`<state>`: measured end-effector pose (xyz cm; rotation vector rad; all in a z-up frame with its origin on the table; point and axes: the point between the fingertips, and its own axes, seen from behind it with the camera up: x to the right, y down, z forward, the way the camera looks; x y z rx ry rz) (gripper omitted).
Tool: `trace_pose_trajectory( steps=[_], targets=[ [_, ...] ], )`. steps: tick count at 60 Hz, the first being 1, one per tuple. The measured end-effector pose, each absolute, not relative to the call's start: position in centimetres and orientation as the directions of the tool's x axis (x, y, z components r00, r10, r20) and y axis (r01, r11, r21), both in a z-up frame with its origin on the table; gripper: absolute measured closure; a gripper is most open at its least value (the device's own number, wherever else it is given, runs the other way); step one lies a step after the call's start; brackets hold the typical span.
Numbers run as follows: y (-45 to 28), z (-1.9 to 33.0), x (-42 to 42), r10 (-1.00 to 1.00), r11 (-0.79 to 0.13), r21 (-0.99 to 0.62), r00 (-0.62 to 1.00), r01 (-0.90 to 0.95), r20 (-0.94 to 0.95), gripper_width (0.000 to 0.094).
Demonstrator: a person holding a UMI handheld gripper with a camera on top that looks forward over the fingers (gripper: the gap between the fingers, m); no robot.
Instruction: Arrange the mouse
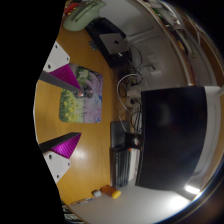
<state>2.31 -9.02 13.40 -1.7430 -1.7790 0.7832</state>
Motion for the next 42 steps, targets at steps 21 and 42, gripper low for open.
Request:
trace_pose_trajectory(
  steps=[21,42],
  targets=[
    [0.0,17.8,11.8,0.994,-0.064,-0.718,0.110,0.693,0.018,0.0070],
    [1.7,17.6,14.3,0.990,-0.057,-0.718,0.132,0.694,0.049,0.0073]
  ],
)
